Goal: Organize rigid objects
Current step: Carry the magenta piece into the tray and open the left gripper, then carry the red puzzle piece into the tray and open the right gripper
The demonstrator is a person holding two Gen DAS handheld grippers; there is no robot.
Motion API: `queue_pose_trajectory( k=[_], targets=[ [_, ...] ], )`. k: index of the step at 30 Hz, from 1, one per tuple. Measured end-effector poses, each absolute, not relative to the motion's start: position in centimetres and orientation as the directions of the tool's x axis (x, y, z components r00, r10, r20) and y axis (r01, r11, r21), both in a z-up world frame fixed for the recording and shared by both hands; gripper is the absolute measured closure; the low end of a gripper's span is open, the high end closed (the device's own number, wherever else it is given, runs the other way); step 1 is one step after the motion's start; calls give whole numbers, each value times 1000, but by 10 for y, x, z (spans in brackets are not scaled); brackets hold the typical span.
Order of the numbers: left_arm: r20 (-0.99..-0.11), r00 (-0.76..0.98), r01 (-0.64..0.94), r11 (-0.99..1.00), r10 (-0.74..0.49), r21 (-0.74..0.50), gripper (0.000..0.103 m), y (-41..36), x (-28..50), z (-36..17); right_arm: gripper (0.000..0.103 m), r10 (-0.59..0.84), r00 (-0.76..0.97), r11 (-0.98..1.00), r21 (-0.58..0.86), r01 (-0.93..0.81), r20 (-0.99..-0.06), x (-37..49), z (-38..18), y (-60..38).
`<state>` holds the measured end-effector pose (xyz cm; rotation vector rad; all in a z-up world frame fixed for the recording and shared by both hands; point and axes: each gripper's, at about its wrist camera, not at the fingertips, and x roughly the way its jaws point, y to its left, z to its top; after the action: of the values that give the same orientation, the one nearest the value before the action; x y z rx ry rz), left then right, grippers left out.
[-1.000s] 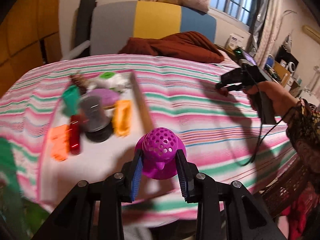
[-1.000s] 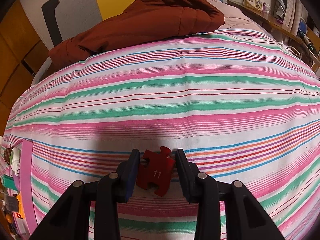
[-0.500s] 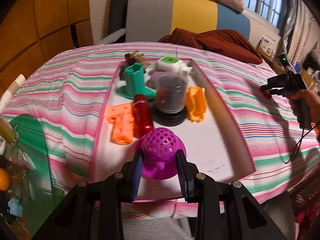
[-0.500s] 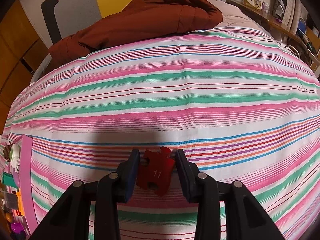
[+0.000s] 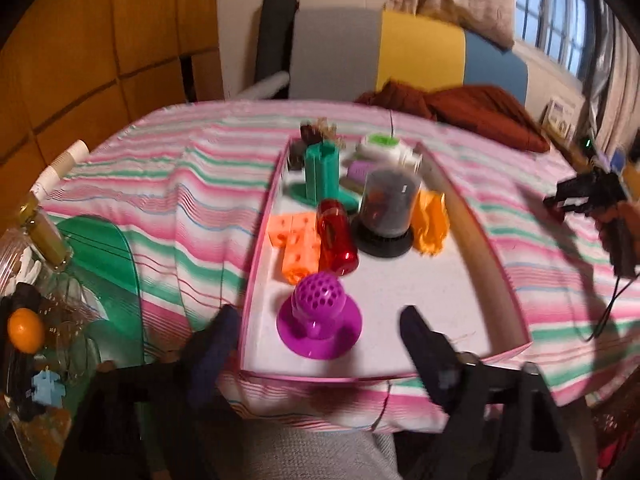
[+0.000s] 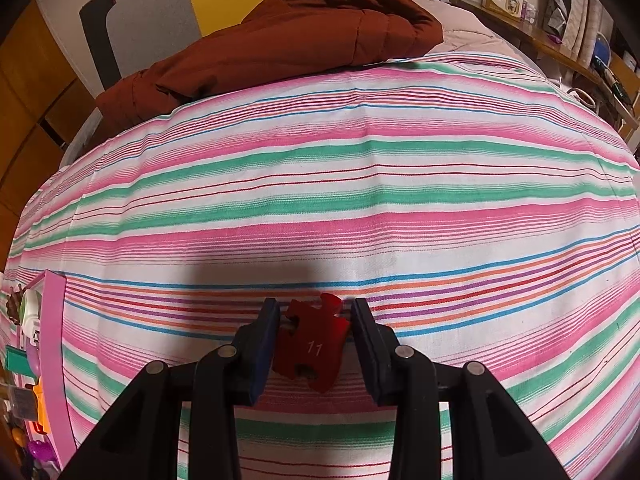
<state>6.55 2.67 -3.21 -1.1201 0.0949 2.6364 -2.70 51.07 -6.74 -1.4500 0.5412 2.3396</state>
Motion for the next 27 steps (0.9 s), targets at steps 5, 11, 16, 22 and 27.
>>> queue_pose_trajectory(
  k=[5,11,16,22,27],
  targets=[
    [-697,-669,-277,-957,257,-87,10,30,71,-28,66,92,-421,-879,124,-460,-902,-28,-67,507],
    [-683,-670,-295,-949,290,-114,8,37,74,-22,66,104,-418,-888,104,-447,-903,-28,-67,500],
    [-672,-674,-325,-940,307,-104,7,44,80,-20,66,110,-417,-899,89,-428,-902,-25,-67,489],
    [-673,-668,-339,-935,319,-106,7,48,83,-22,68,131,-412,-915,50,-401,-902,-22,-67,472],
    [-667,-670,-342,-933,326,-113,7,48,84,-21,68,129,-422,-926,44,-375,-898,-18,-66,460]
  ],
)
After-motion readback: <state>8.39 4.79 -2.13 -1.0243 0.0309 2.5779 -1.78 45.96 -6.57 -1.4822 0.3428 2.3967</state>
